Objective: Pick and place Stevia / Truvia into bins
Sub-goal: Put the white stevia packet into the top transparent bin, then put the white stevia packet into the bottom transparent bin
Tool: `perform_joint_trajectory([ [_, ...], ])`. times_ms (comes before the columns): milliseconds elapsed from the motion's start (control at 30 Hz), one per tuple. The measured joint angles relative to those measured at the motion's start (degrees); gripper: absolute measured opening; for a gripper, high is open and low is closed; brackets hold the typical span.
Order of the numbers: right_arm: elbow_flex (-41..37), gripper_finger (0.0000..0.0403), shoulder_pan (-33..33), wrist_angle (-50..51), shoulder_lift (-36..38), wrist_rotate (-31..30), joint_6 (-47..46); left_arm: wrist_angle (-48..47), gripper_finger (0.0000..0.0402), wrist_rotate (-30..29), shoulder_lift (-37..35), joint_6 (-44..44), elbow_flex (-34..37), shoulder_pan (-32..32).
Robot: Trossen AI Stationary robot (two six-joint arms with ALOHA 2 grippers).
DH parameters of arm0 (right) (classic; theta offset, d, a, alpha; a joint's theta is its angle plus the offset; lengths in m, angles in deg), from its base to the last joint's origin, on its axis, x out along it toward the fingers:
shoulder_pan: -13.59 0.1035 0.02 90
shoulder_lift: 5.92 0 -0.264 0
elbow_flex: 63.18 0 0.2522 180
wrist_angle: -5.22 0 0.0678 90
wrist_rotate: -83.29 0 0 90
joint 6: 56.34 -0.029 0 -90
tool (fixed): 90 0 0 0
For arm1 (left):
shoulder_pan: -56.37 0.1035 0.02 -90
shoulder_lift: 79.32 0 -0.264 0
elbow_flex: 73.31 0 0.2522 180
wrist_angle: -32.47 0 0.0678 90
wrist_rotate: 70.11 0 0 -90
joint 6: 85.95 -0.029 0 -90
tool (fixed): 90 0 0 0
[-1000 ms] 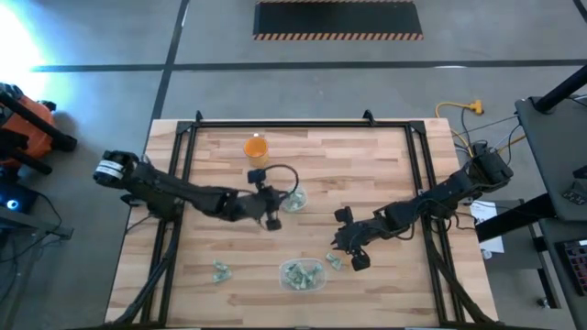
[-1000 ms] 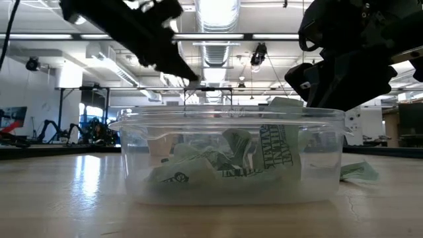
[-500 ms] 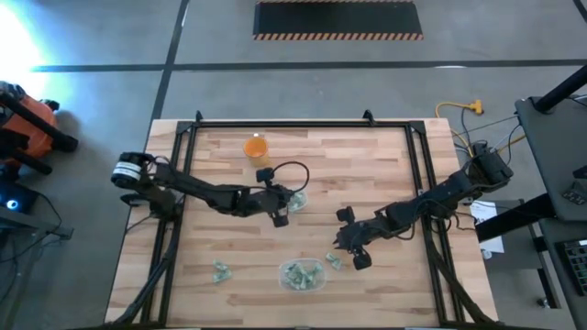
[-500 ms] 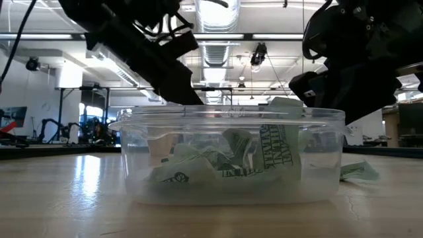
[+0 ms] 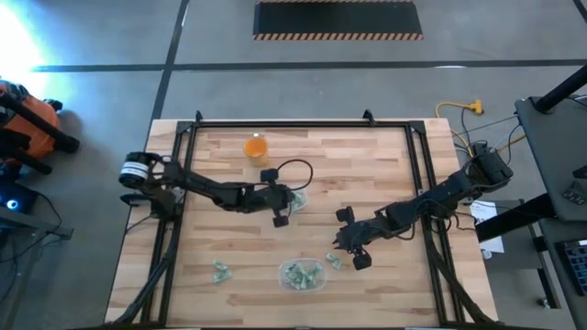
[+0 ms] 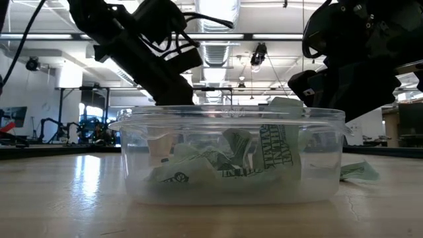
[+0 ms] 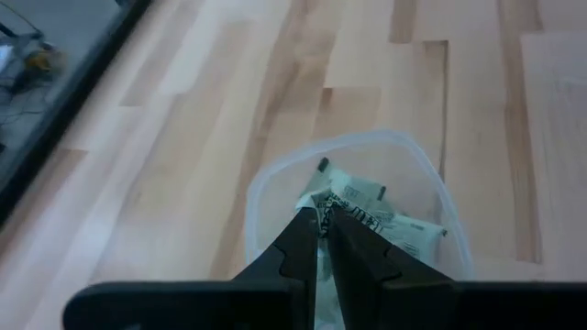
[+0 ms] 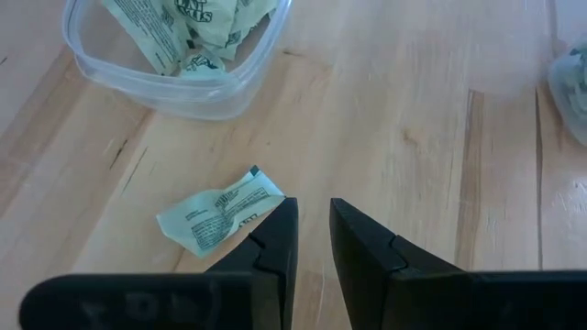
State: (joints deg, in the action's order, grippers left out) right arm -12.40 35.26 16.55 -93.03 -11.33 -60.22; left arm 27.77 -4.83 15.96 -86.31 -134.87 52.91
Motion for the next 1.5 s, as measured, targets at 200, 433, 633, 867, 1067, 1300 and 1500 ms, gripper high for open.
perform_joint_trajectory([
  [200,0.0,0.0056,0.02,-0.04,0.0,0.0,-0.02,-0.13,0.0011,3.86,1.94,0.07,-0.46,0.59],
  [433,-0.09,0.0056,0.02,-0.06,0.0,0.0,-0.05,-0.5,0.0011,3.88,1.74,-0.02,-1.28,0.62],
  [633,-0.15,0.0057,0.02,-0.01,0.0,0.0,-0.02,-2.84,0.0034,3.93,1.61,-1.52,-2.05,0.62],
  [867,-0.3,0.0057,0.02,0.04,0.0,0.0,-0.02,-2.7,0.0113,3.57,1.59,-1.51,-2.11,0.62],
  [1067,-0.33,0.0057,0.02,0.03,0.0,0.0,-0.02,-2.8,0.0155,3.31,0.13,-1.55,-3.53,0.62],
  [1300,-0.55,0.0057,0.04,0.05,0.0,0.0,-0.24,-6.06,0.0162,3.29,-3.9,-1.66,-3.67,0.57],
  [1500,-0.72,0.0057,0.09,-0.83,0.0,0.11,-3.23,-14.15,0.0162,3.31,-9.53,1.97,-3.36,-1.77],
])
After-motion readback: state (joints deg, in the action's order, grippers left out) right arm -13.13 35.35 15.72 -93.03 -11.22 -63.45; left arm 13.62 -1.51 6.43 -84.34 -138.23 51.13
